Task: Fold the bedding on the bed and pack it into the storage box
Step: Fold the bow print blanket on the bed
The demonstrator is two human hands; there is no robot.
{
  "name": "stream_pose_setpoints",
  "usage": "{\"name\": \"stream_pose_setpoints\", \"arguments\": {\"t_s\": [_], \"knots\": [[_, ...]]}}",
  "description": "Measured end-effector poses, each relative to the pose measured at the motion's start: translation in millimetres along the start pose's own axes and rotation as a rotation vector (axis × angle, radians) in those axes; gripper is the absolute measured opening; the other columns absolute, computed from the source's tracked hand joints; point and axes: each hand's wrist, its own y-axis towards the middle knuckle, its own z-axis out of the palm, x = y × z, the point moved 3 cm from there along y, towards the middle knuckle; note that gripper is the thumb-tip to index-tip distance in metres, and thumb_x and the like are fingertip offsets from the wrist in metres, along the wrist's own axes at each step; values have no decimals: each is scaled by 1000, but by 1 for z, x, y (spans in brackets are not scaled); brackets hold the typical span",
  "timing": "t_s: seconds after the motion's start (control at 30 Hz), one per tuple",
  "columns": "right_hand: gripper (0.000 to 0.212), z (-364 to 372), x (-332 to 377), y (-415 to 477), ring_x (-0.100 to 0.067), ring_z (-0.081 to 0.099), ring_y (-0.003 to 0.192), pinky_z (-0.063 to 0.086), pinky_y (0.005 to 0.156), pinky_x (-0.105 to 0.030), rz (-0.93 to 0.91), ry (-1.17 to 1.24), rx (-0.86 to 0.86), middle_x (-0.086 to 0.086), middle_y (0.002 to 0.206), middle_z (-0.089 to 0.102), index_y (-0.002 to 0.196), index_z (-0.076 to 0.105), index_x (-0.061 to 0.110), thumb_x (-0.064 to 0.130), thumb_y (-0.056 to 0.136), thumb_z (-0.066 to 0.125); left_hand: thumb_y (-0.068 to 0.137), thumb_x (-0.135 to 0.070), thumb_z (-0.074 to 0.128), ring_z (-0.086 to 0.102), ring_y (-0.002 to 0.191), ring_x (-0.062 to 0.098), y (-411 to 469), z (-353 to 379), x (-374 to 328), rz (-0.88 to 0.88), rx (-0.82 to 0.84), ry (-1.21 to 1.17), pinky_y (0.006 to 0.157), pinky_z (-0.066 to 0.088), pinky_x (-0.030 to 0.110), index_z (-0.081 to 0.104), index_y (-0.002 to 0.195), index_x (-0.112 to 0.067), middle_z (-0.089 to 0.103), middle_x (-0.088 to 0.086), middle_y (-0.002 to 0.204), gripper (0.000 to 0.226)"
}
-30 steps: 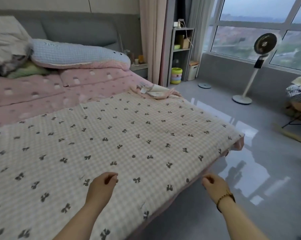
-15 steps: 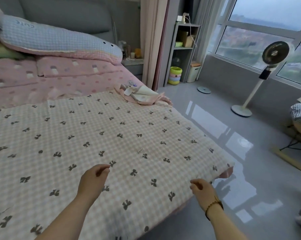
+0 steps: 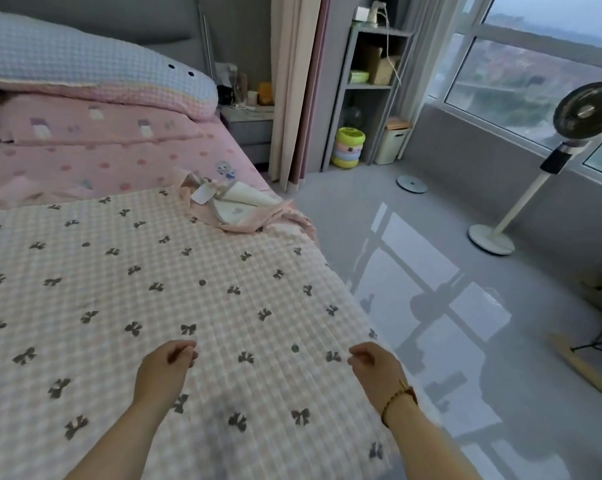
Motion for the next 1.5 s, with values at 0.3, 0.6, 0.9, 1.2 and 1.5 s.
{"name": "stream_pose_setpoints", "arguments": {"t_s": [0.3, 0.6, 0.9, 1.2, 1.5], "knots": [[30, -159, -37, 147, -13, 56, 71, 43, 59, -12, 11, 73, -33, 2, 76, 62, 72, 55, 24, 0, 90, 50, 96, -8, 45, 55, 84, 20, 64, 164, -117, -41, -5, -60, 76, 38, 29, 63, 108, -1, 62, 11, 94, 23], [31, -256, -70, 334, -6, 58, 73, 45, 60, -9, -175, -52, 239, 4, 73, 63, 70, 56, 25, -1, 87, 53, 96, -9, 43, 56, 99, 27, 74, 318, -145, -275, -351, -131, 84, 40, 34, 61, 113, 1, 64, 17, 111, 27], [19, -241, -44, 462, -10, 55, 77, 39, 62, -8, -299, -184, 498, 9, 80, 58, 86, 57, 26, 8, 89, 53, 97, -17, 43, 41, 127, 29, 90, 403, -150, -409, -459, -68, 98, 34, 37, 52, 128, -6, 44, 13, 139, 34], [76, -123, 64, 604, -16, 24, 138, 26, 112, -28, -471, -395, 780, 4, 150, 15, 146, 14, 23, 16, 87, 61, 88, -58, 41, -3, 144, 24, 240, 400, -166, -735, -423, 162, 110, 16, 53, -1, 147, -32, -12, 2, 156, 77], [96, 53, 149, 704, -19, -13, 143, 3, 117, -34, -869, -852, 909, 3, 152, -23, 133, -31, 29, 43, 88, 53, 80, -77, 24, -28, 138, 26, 374, 418, -121, -1046, -83, 282, 110, 0, 60, -29, 138, -36, -36, 2, 148, 89]]}}
